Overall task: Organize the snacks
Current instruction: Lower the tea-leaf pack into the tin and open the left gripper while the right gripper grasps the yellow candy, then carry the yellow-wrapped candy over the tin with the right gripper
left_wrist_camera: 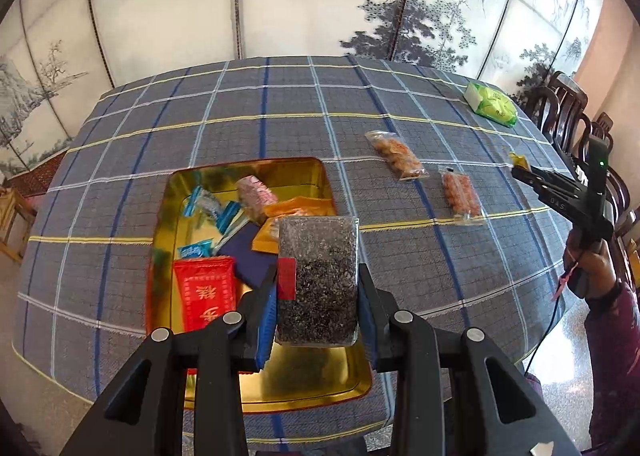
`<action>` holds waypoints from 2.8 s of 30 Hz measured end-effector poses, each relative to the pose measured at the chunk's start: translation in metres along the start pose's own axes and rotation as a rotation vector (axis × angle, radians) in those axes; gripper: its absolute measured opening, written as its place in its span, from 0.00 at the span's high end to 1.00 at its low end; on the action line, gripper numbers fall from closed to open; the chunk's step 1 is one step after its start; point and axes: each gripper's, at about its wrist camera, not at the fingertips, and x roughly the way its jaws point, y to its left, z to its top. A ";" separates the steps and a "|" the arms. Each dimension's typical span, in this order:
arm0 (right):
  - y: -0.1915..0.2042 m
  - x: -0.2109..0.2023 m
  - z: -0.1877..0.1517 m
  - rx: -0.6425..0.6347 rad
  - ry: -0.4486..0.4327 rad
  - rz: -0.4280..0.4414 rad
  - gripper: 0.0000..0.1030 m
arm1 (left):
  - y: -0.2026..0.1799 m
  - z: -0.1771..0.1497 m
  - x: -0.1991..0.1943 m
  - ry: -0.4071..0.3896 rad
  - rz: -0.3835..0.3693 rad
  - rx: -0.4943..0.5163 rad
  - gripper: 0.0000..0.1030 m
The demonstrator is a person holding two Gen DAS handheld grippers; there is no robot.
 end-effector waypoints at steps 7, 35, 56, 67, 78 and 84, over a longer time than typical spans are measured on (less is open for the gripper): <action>-0.018 0.006 -0.029 0.151 0.010 -0.098 0.71 | 0.031 -0.026 0.002 0.021 0.047 -0.033 0.69; -0.022 0.003 -0.038 0.206 -0.017 -0.176 0.71 | 0.030 -0.047 0.023 0.008 0.047 0.002 0.69; -0.002 -0.001 -0.045 0.179 0.001 -0.162 0.71 | 0.018 -0.058 -0.011 -0.159 0.273 0.018 0.30; 0.074 -0.040 -0.026 0.122 -0.072 0.000 0.71 | 0.019 -0.064 -0.018 -0.186 0.288 0.017 0.24; 0.189 -0.065 -0.001 -0.026 -0.107 0.243 0.71 | 0.032 -0.075 -0.024 -0.211 0.305 -0.011 0.21; 0.238 -0.062 0.003 -0.086 -0.083 0.339 0.71 | 0.043 -0.080 -0.024 -0.216 0.309 -0.034 0.21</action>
